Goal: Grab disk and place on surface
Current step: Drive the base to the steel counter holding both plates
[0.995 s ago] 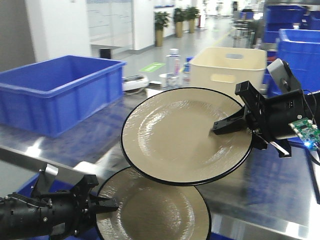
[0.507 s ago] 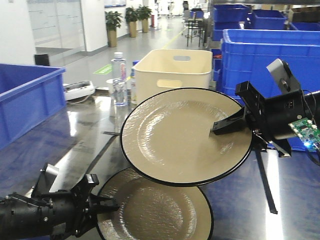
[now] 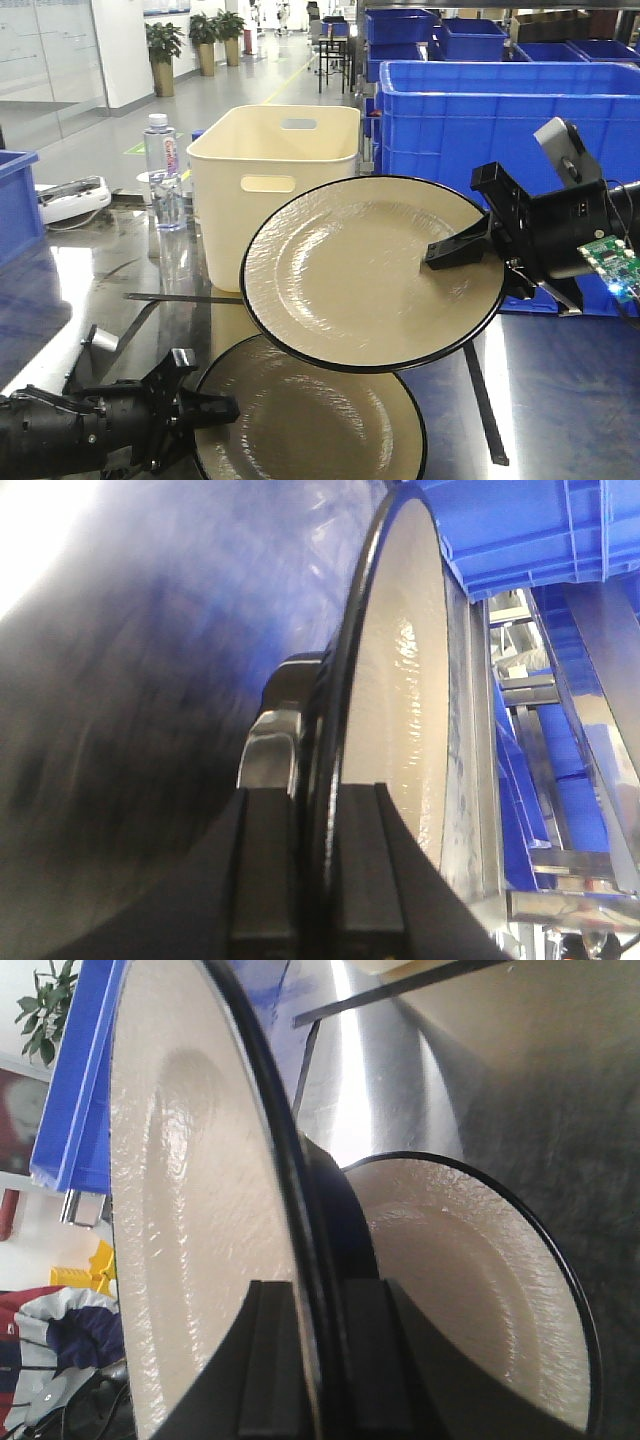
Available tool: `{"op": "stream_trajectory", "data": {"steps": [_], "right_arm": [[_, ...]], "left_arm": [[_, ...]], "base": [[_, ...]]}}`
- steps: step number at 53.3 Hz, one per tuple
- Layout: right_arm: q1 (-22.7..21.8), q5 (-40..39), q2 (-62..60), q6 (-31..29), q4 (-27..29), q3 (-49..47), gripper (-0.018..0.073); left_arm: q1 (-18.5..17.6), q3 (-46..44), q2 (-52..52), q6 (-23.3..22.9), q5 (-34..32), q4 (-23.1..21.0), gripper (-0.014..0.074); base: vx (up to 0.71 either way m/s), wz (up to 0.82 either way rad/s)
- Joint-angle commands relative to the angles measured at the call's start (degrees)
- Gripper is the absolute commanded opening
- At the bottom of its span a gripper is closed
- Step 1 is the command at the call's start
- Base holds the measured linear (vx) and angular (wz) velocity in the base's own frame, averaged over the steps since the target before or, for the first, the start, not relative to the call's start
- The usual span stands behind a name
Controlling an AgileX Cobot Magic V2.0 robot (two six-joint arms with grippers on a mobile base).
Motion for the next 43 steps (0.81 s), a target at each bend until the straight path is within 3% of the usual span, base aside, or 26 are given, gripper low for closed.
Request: {"op": "stream_trajectory", "data": {"steps": [1,43], "right_arm": [[-0.2,-2.6,-2.75,0.1,6.81,-2.35,-0.0008],[-0.2,-2.6,-2.75,0.1,6.81,-2.35,-0.0008]], "left_arm": [[-0.1,-1.72,-2.91,-0.61,3.9,-7.28,0.0001],[-0.1,-1.72,-2.91,-0.61,3.9,-7.28,0.0001]], "base": [[0.14,-0.13],[0.09,-0.1]]}}
